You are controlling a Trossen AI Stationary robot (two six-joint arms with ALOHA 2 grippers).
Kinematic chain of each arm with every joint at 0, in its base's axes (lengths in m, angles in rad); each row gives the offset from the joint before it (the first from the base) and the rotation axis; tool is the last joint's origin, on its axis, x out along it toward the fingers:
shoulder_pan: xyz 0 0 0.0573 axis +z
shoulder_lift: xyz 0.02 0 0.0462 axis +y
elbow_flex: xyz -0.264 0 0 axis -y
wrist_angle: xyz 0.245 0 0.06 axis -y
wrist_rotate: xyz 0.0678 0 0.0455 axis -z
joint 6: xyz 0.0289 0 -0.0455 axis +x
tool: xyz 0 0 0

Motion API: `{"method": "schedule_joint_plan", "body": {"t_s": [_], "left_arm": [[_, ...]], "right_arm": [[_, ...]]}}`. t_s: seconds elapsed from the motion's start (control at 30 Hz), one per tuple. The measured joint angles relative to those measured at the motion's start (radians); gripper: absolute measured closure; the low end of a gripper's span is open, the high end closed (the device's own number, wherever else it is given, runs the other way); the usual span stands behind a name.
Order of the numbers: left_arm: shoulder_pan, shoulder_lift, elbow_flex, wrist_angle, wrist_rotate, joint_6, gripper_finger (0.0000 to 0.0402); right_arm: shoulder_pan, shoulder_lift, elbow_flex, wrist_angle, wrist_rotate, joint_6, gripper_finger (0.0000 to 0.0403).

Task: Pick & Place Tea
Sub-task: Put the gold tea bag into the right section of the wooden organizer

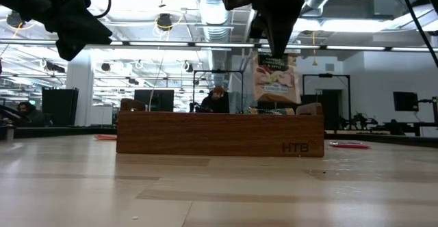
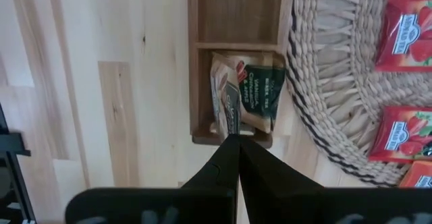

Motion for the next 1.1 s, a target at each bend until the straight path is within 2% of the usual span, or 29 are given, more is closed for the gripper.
{"method": "schedule_joint_plan", "body": {"t_s": [0.37,0.7,1.1], "left_arm": [[0.0,0.0,0.0,0.0,0.0,-0.005,0.0326],[0.0,0.0,0.0,0.0,0.0,-0.005,0.0326],[0.0,0.0,0.0,0.0,0.0,-0.005,0.0326]], "right_arm": [[-0.005,0.0,-0.001,0.0,0.003,-0.025,0.0403],[-0.011,0.002,-0.095,0.055,0.006,-0.016,0.0403],[-0.011,0.002,-0.098,0.074,0.004,-0.039,0.0403]]}}
